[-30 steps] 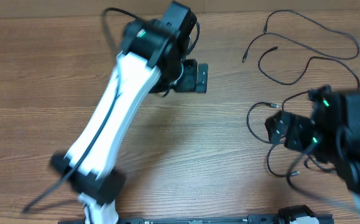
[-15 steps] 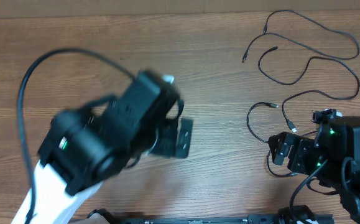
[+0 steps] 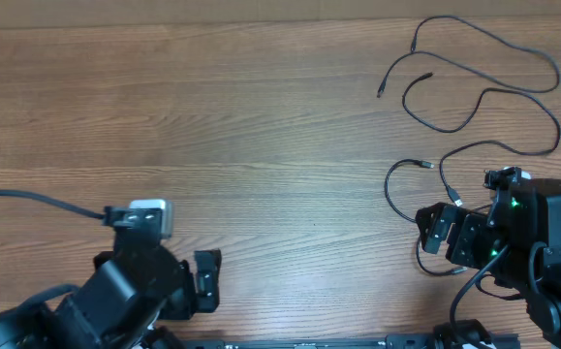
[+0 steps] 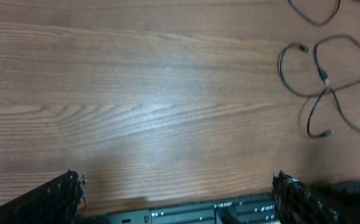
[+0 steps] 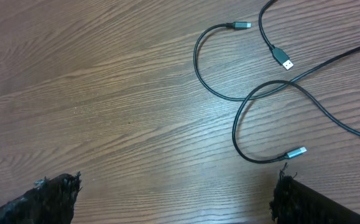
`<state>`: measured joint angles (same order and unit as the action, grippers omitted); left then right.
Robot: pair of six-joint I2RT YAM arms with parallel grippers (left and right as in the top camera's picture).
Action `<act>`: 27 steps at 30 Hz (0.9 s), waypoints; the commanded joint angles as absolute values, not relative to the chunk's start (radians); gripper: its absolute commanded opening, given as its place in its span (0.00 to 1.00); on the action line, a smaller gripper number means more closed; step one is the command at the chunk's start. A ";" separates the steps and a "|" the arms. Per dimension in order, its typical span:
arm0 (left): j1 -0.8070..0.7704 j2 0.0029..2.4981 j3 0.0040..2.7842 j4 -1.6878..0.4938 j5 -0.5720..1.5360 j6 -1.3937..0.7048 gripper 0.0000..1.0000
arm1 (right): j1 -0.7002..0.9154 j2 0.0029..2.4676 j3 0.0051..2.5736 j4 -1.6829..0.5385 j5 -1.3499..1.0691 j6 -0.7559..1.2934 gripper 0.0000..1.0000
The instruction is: Untangle cables
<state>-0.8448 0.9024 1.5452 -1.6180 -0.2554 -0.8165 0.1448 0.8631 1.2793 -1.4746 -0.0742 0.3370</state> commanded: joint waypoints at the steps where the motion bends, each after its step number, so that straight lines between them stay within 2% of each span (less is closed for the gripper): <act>1: -0.851 0.901 1.530 -1.608 -0.321 -0.854 0.99 | 0.145 0.858 1.275 -1.468 -0.073 0.337 1.00; 27: -0.851 0.906 1.528 -1.611 -0.321 -0.854 0.99 | 0.145 0.858 1.275 -1.510 -0.072 0.337 1.00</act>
<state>-0.8448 0.9043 1.5414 -1.6108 -0.2966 -0.8364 0.1448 0.8631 1.2789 -1.5116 -0.0734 0.3370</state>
